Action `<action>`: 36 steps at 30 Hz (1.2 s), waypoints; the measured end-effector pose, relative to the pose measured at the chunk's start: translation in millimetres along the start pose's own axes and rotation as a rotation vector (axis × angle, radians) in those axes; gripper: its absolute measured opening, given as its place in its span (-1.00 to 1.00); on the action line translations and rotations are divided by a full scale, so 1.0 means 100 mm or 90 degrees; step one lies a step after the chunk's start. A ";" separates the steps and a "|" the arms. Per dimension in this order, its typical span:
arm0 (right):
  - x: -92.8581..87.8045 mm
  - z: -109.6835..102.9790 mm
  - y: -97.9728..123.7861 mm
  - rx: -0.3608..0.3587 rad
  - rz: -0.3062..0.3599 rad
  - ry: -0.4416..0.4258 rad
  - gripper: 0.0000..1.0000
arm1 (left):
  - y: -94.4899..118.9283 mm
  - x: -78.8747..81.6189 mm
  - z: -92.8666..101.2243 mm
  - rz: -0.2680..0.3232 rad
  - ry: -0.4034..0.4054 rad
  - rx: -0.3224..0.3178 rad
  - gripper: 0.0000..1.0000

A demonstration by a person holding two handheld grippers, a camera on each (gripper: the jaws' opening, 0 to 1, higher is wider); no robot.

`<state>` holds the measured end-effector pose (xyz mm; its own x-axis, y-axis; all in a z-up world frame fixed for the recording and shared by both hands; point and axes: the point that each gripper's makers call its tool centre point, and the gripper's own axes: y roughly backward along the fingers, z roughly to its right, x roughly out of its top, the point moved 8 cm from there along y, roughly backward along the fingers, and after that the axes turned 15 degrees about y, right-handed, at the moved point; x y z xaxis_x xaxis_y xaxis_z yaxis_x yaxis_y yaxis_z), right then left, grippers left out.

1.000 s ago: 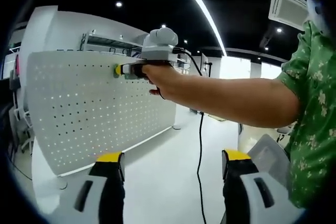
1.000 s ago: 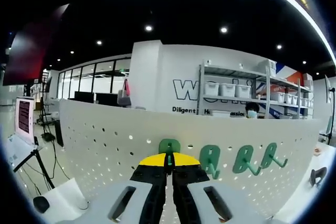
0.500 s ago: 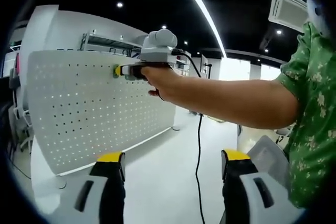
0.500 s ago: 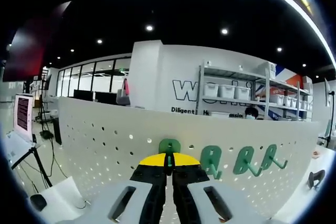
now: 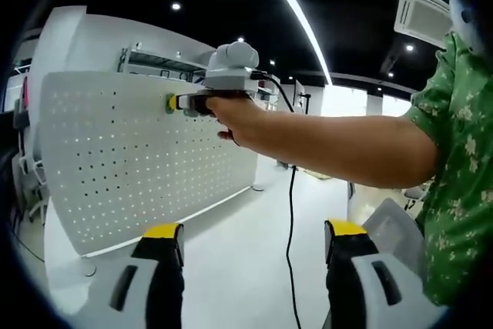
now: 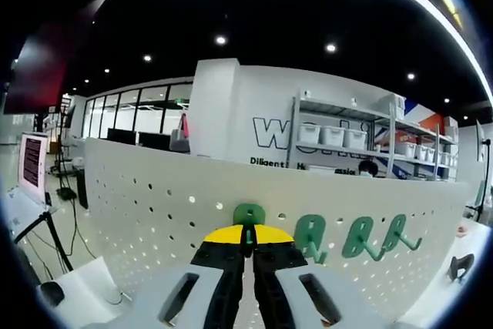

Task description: Insert the hook assembly into the mounting plate slot until the hook locks in place.

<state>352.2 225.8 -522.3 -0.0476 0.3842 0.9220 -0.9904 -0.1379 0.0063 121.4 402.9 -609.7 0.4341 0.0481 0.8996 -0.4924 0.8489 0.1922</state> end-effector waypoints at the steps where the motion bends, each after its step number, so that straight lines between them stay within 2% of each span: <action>1: 0.00 0.00 0.00 0.001 -0.001 0.000 -0.97 | 0.00 0.00 0.00 0.000 0.000 0.000 0.53; 20: -0.04 -0.01 -0.01 -0.001 -0.002 0.004 -0.97 | -0.01 0.00 -0.01 -0.001 0.000 -0.002 0.53; 28: -0.04 -0.01 -0.01 -0.005 -0.006 -0.011 -0.98 | -0.03 -0.02 0.00 -0.009 -0.003 -0.006 0.52; 31: -0.02 -0.03 -0.01 -0.013 -0.012 0.020 -0.98 | -0.03 -0.02 0.00 -0.010 -0.003 -0.006 0.52; 36: -0.01 -0.03 -0.02 -0.014 -0.018 0.024 -0.98 | -0.03 -0.02 0.00 -0.011 -0.005 -0.008 0.51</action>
<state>353.7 227.9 -524.6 -0.0239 0.4219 0.9063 -0.9940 -0.1068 0.0235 121.9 400.3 -612.4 0.4369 0.0292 0.8990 -0.4757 0.8558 0.2033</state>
